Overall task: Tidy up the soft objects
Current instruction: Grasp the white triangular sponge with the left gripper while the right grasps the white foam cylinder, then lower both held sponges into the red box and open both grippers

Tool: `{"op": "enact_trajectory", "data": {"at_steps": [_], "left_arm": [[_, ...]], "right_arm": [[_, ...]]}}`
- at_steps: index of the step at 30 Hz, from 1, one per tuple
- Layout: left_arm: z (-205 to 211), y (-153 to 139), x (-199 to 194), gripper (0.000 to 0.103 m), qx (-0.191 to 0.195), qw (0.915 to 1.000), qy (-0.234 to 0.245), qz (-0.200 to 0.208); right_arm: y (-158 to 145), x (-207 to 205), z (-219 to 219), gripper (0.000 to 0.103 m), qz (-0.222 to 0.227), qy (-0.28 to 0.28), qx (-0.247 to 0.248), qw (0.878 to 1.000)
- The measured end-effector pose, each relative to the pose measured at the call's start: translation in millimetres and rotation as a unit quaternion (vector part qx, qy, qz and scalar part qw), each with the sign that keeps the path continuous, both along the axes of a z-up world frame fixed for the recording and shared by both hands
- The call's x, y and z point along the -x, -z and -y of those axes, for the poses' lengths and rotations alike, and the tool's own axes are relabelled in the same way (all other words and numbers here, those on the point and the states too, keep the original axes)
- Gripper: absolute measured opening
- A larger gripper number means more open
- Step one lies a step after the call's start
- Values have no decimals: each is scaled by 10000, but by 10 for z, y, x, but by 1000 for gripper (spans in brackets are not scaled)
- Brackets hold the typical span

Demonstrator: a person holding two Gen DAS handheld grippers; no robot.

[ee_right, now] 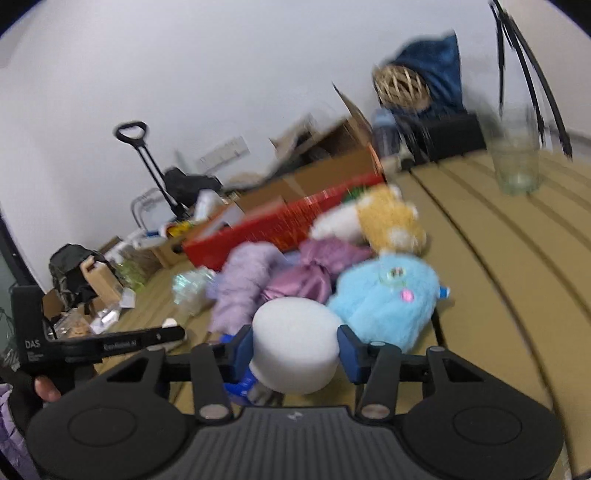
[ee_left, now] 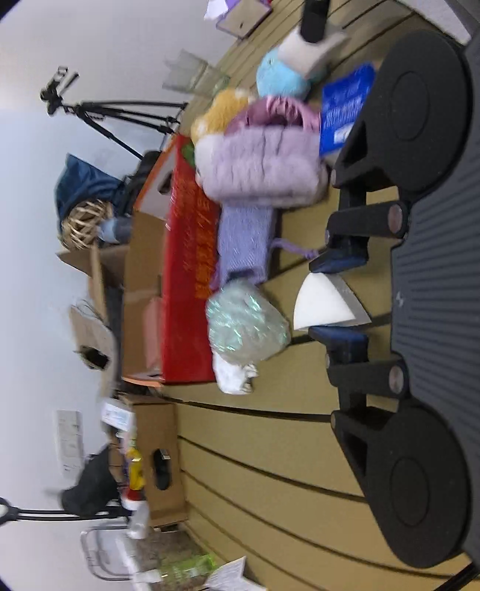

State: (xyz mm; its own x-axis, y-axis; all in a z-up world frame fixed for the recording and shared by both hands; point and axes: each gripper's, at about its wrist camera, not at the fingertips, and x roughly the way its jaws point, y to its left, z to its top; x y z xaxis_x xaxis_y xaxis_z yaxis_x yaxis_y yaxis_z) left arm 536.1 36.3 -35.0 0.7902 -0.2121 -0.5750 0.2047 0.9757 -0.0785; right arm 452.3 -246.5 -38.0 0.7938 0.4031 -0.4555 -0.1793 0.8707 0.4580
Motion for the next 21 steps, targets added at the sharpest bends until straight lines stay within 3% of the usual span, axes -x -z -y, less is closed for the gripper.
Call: {"op": "enact_trajectory", "data": {"at_steps": [5,10,13,16,21], "left_arm": [[10,-185,249,30,436,9990,-36,112],[37,-595,93,30,594,9971,88,472],[107,-846,-353,31,742,9959,203,485],[262,-991,-997,31,789,9963,195,289],[469,-947,-2055,32,888,9959,-159,-41]], "right_arm": [[-185,188,54,48,310,17,18,9995],[-549,31,112,48,760,-108,315,9966],[-781,-413,141,48,941,-174,532,9940],[-915,-1132,120,48,843,-250,736,9934],[-792,-2470,-38,49,366,-132,1374,9898]]}}
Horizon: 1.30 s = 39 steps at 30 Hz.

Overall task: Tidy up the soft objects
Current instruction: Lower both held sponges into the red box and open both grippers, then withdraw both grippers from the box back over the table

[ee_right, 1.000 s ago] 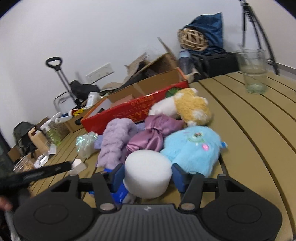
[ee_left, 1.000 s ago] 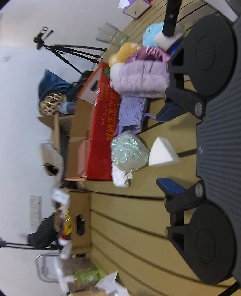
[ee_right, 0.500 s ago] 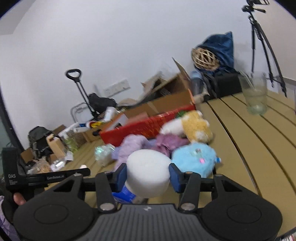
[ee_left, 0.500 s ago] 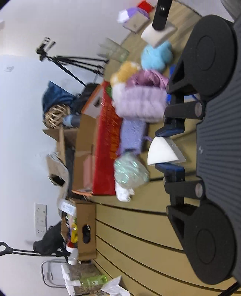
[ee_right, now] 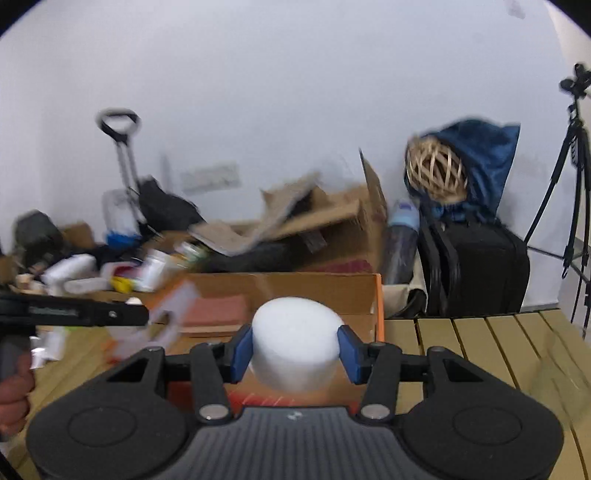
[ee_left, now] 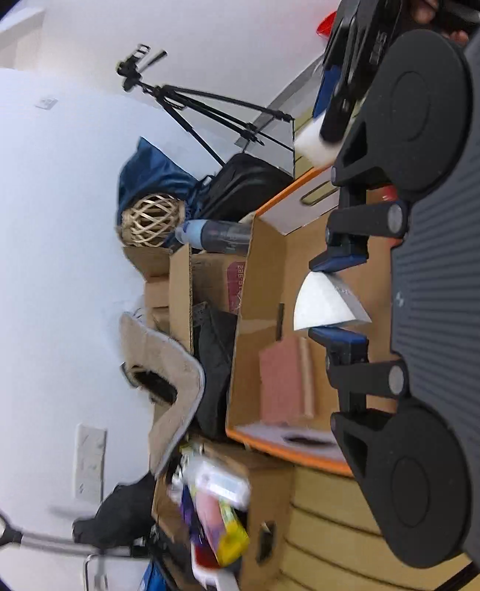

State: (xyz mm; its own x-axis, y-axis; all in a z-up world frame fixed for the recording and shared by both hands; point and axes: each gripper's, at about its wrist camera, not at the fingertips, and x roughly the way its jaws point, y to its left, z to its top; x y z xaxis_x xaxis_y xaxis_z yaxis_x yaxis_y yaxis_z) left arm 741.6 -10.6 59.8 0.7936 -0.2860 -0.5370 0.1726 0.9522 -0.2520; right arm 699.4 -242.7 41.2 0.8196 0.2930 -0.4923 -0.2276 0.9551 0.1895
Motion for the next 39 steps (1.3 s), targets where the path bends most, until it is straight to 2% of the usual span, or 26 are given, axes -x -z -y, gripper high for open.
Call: {"op": "enact_trajectory", "data": {"at_steps": [4,8,9,10,11,12,14,17,20,24,26,28,32,35,39], "left_arm": [[215,132,-850,35,-339,9992,36,-195],[297,500,-1506,41,-514,9975,-143,-472],[305,590,-1602,45,-564,9965,-249,-559],[300,663,-1678,54,-556,9955,-299,-707],[271,707,-1728,56,-415,9946,-253,-921],[231,704,-1708,61,-268,9956,-228,-864],[160,700,-1646,66,-37,9967,-214,-781],[150,731,-1607,67,-14,9957,-221,-894],[222,672,-1510,67,-102,9966,-223,-783],[243,339,-1201,67,-305,9970,-174,-693],[182,-12,-937,68,-334,9985,-140,-416],[90,-372,-636,75,-306,9992,-213,-125],[-80,-862,92,78,-359,9985,-295,305],[-225,-962,777,82,-465,9960,-439,626],[-384,-751,1716,87,-634,9912,-452,1075]], "right_arm": [[186,-907,-186,49,-406,126,609,9972],[432,-1603,-412,51,-591,136,1148,9915],[503,-1724,-441,53,-683,192,1216,9900],[594,-1818,-455,54,-810,258,1279,9881],[675,-1891,-460,54,-1040,311,1319,9853],[694,-1932,-456,57,-1200,367,1308,9834],[672,-1872,-424,63,-1093,294,1107,9874],[674,-1781,-425,65,-1022,286,1060,9887],[686,-1683,-486,69,-989,269,1418,9846],[417,-1468,-443,68,-987,254,1272,9866],[118,-1286,-421,68,-844,148,1263,9883],[-244,-1021,-387,68,-628,71,1188,9909],[-780,-410,-300,72,-377,-130,919,9950],[-978,191,-232,78,-77,-183,908,9957],[-937,1085,-136,79,198,-383,674,9968]]}}
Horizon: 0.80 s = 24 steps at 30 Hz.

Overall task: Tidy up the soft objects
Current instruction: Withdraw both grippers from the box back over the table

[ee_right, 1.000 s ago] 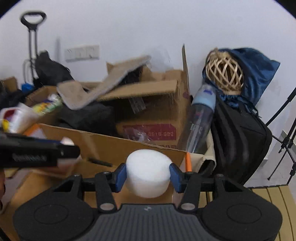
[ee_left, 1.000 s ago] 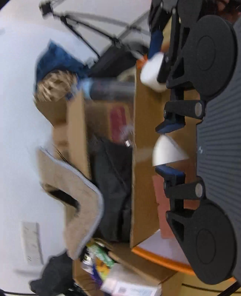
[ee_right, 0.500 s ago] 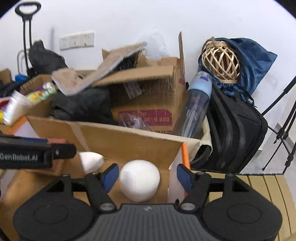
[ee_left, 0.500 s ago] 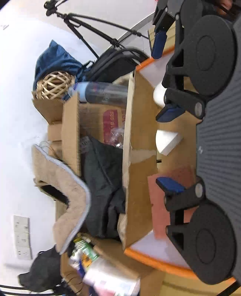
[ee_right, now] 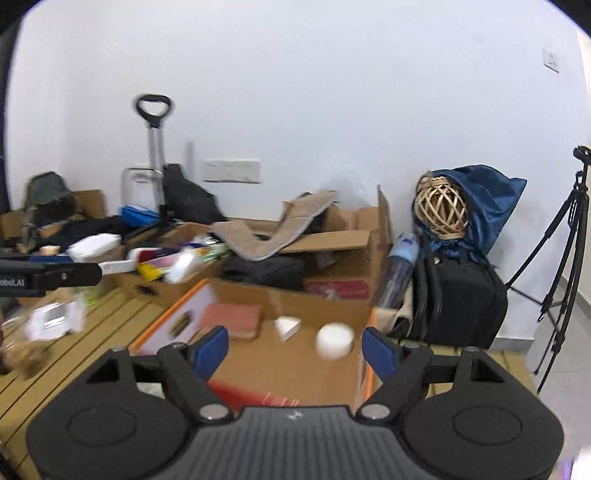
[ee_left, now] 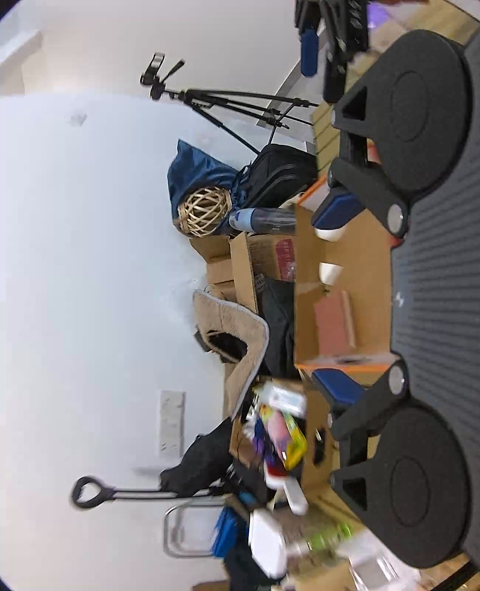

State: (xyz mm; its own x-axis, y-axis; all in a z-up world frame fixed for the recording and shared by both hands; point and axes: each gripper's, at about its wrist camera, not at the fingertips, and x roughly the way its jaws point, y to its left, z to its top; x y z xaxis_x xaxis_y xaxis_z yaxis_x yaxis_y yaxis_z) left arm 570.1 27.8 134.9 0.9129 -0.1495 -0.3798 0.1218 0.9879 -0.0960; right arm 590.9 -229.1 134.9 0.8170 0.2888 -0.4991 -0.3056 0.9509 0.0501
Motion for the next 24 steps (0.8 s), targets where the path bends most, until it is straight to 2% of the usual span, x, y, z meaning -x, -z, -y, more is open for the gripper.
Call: {"op": "enact_trajectory", "data": {"at_steps": [5,7,10,12,14,17,20,24], "left_arm": [[-168,455,1007,88,-154,9995,-139,255],[-221,675,1473,95,-292,9982,-260,461],[-269,914,2035,95,-470,9959,-565,528],[-332,997,2344,95,-314,9956,-681,559],[-391,1026,2583,95,-155,9955,-715,610],[-401,1047,2877,96,-29,9953,-713,647],[-350,1137,3132,99,84,9964,-590,595],[-213,1286,3406,99,-41,9975,-468,521]], "right_arm": [[321,1128,78,80,462,-79,-303,9984],[474,1590,65,80,712,-82,-102,9974],[659,2174,71,84,1027,125,186,9945],[760,2518,72,85,1099,268,119,9935],[847,2800,74,85,1114,362,-43,9931],[957,3219,65,95,1188,624,-279,9906],[1050,3553,26,95,1222,685,-437,9892],[1205,3848,-35,96,1162,758,-587,9886]]}}
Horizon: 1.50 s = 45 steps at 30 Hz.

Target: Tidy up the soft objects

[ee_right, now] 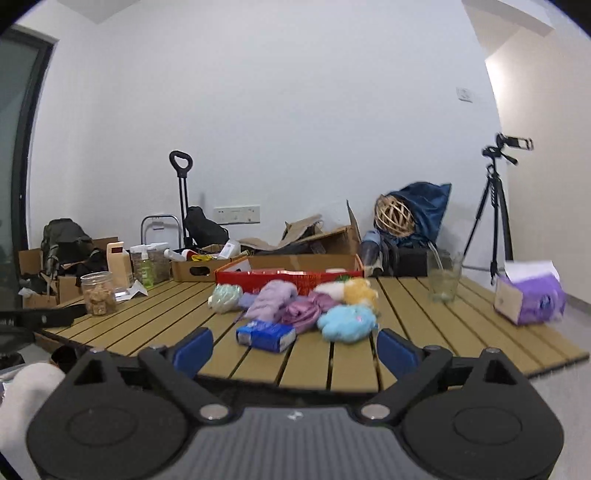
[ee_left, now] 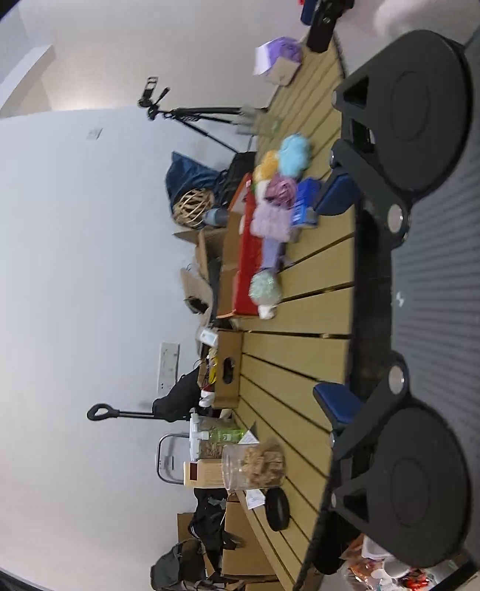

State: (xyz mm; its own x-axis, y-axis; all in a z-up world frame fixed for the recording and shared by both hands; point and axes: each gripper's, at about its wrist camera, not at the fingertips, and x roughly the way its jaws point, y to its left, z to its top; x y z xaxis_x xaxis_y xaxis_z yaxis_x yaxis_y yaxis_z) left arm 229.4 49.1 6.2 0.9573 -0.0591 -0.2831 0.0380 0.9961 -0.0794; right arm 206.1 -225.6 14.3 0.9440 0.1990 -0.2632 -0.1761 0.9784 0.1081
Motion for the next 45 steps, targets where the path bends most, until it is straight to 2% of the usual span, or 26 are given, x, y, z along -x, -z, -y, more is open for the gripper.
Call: {"op": "enact_trajectory", "data": {"at_steps": [3,7,12,17,20,23,29,32,35,37,39,42,44,45], "left_arm": [[105,84,119,101,-357,9993,28,134],[210,150,113,101,-659,9977,22,164],[222,213,31,101,-409,9989,213,-67],[323,341,-197,101,-409,9970,480,-450],[385,377,-362,101,-401,9964,555,-508],[429,358,-560,101,-348,9964,596,-502],[470,343,-1032,100,-265,9961,581,-614],[495,308,-1296,96,-208,9954,664,-658],[519,247,-1665,86,-3,9929,866,-818],[518,197,-1989,71,289,9874,1130,-1067],[544,157,-2286,63,457,9820,1327,-1267],[608,176,-2596,47,531,9762,1533,-1440],[618,273,-2722,44,632,9729,1624,-1520],[619,335,-2755,38,689,9715,1639,-1570]], "right_arm": [[160,118,-56,96,-240,-12,-139,9996],[377,120,-173,96,-604,-46,6,9982],[425,84,-182,89,-697,-160,-143,9973],[500,-112,-207,88,-894,-272,-274,9952],[526,-275,-234,88,-871,-244,-255,9956],[522,-470,-223,83,-881,-293,-405,9949],[504,-943,-185,82,-966,-227,-555,9935],[474,-1223,-170,81,-988,-202,-608,9930],[454,-1555,-158,76,-1098,-285,-812,9902],[454,-1805,-177,67,-1230,-413,-919,9873],[454,-2099,-216,57,-1444,-609,-903,9835],[473,-2407,-255,50,-1799,-750,-1092,9747],[524,-2536,-283,46,-1951,-849,-1247,9691],[570,-2566,-299,45,-2004,-840,-1257,9680]]}}
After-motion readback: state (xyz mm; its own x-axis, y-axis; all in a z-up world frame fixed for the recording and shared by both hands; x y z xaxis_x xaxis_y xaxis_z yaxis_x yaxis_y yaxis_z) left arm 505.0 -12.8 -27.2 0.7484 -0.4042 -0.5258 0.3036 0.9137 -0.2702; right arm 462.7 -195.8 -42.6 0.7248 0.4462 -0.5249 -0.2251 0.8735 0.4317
